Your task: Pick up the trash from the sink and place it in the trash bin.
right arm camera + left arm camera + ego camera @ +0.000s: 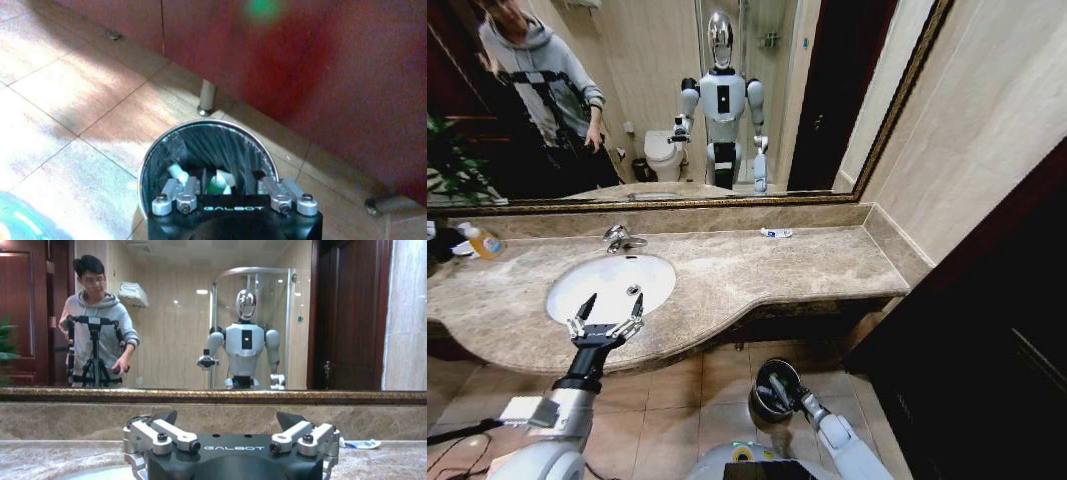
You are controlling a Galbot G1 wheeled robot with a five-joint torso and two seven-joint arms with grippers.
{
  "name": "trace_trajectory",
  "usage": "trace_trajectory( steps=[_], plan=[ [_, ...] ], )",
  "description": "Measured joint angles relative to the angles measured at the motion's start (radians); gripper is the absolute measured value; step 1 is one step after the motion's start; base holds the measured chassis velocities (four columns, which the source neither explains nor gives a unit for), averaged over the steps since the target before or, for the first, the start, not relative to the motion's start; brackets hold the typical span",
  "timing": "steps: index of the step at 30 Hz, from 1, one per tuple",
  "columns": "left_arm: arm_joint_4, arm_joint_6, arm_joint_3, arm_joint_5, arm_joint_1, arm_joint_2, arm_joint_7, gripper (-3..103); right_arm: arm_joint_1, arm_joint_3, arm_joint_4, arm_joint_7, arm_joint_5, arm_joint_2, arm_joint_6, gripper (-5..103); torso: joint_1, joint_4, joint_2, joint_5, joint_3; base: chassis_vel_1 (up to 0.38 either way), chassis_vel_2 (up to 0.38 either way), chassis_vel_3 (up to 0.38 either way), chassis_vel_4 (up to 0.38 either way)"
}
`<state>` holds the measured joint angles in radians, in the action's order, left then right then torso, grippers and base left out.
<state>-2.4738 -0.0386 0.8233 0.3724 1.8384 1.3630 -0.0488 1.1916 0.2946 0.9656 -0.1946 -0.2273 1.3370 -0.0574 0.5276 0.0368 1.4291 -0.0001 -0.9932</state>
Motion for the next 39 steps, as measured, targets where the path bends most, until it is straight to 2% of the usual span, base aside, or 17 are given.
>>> trace_trajectory(
  steps=[1,2,4,5,9,10,12,14,17,22,26,31,34,38,39],
  plan=[
    [0.0,0.0,0.0,0.0,0.0,0.0,0.0,100,0.0,0.0,0.0,0.0,0.0,0.001,-0.001,44,0.0,0.0,0.0,0.0001,0.0,0.0,0.0,0.0,0.0],
    [0.0,0.0,0.0,0.0,0.0,0.0,0.0,100,0.0,0.0,0.0,0.0,0.0,0.001,-0.001,44,0.0,0.0,0.0,0.0001,0.0,0.0,0.0,0.0,0.0],
    [0.0,0.0,0.0,0.0,0.0,0.0,0.0,100,0.005,0.0,0.003,0.0,0.0,0.001,-0.002,54,0.0,0.0,0.0,0.0001,0.0,0.0,0.0,0.0,0.0],
    [0.0,0.0,0.0,0.0,0.0,0.0,0.0,100,0.005,0.0,0.003,0.0,0.0,0.001,-0.002,54,0.0,0.0,0.0,0.0001,0.0,0.0,0.0,0.0,0.0],
    [0.0,0.0,0.0,0.0,0.0,0.0,0.0,100,0.019,0.003,0.012,0.0,0.0,0.002,-0.002,77,0.0,0.0,0.0,0.0,0.0,0.0,0.0,0.0,0.0],
    [0.0,0.0,0.0,0.0,0.0,0.0,0.0,100,0.019,0.003,0.012,0.0,0.0,0.002,-0.002,77,0.0,0.0,0.0,0.0,0.0,0.0,0.0,0.0,0.0],
    [0.0,0.0,0.0,0.0,0.0,0.0,0.0,100,0.026,0.004,0.019,0.0,0.0,0.002,-0.003,87,0.0,0.0,0.0,0.0001,0.0,0.0,0.0,0.0,0.0],
    [0.0,0.0,0.0,0.0,0.0,0.0,0.0,100,0.028,0.005,0.022,0.0,0.0,0.002,-0.003,87,0.0,0.0,0.0,0.0001,0.0,0.0,0.0,0.0,0.0],
    [0.0,0.0,0.0,0.0,0.0,0.0,0.0,100,0.046,0.012,0.05,0.001,0.006,0.001,-0.001,99,0.0,0.0,0.0,0.0002,0.0,0.0,0.0,0.0,0.0],
    [0.0,0.0,0.0,0.0,0.0,0.0,0.0,100,0.092,0.019,0.132,0.006,0.045,-0.014,0.014,100,0.0,0.0,0.0,0.0001,0.0,0.0,0.0,0.0,0.0],
    [0.0,0.0,0.0,0.0,0.0,0.0,0.0,100,0.192,0.04,0.298,0.023,0.099,-0.051,0.032,100,0.0,0.0,0.0,0.0001,0.0,0.0,0.0,0.0,0.0],
    [0.0,0.0,0.0,0.0,0.0,0.0,0.0,100,0.287,0.079,0.445,0.027,0.117,-0.069,0.009,100,0.0,0.0001,0.0,0.0004,0.0,0.0,0.0,0.0,0.0],
    [0.0,0.0,0.0,0.0,0.0,0.0,0.0,100,0.475,0.135,0.682,0.038,0.194,-0.095,-0.003,100,0.0,-0.0001,0.0,0.0003,0.0,0.0,0.0,0.0,0.0],
    [0.0,0.0,0.0,0.0,0.0,0.0,0.0,100,0.557,0.175,0.785,0.047,0.224,-0.086,-0.008,100,0.0,-0.0003,0.0,-0.0005,0.0,0.0,0.0,0.0,0.0],
    [0.0,0.0,0.0,0.0,0.0,0.0,0.0,100,0.615,0.204,0.873,0.056,0.239,-0.071,-0.015,100,0.0,-0.0003,0.0,0.0003,0.0,0.0,0.0,0.0,0.0]
  ],
)
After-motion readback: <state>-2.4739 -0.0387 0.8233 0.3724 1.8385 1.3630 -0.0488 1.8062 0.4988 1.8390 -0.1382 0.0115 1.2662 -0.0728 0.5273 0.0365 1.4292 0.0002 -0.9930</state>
